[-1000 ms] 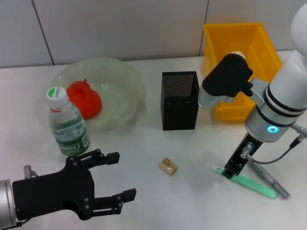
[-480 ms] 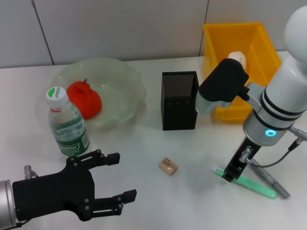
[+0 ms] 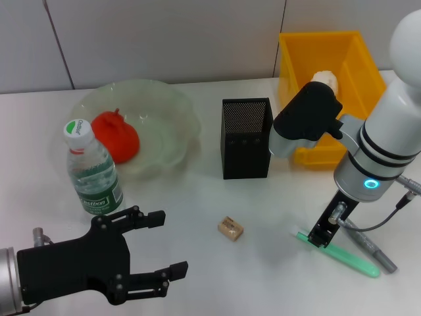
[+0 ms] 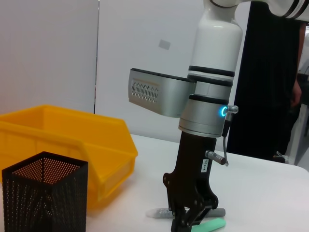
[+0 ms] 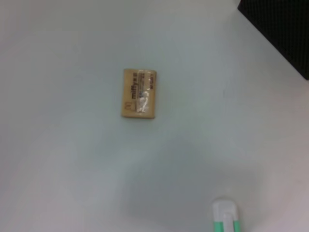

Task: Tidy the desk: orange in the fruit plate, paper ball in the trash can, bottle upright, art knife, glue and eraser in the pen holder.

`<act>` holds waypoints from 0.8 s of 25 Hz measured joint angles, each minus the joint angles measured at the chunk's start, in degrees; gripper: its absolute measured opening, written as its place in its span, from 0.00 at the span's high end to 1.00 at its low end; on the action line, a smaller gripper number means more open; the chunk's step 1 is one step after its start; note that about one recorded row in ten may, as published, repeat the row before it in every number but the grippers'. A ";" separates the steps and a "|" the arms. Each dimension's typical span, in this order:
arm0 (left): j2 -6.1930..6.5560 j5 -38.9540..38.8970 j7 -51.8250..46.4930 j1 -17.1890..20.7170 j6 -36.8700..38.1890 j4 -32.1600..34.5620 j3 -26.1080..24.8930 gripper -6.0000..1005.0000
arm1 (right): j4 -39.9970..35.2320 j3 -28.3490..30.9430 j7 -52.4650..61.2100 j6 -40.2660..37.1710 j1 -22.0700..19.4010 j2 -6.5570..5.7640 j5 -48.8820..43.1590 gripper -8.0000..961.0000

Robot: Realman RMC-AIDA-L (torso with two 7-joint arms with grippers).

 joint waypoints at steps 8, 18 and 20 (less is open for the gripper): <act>-0.08 -0.06 0.00 0.00 0.23 0.00 0.00 0.14 | -0.02 -0.01 0.07 -0.11 -0.15 0.00 -0.04 0.94; -0.04 -0.70 0.00 0.07 0.43 -0.26 0.00 0.14 | 3.47 0.46 0.50 -1.40 -0.78 0.01 0.19 0.95; -0.03 -0.70 0.00 0.08 0.45 -0.42 0.00 0.14 | 5.05 0.56 0.74 -1.88 -1.06 0.00 0.28 0.95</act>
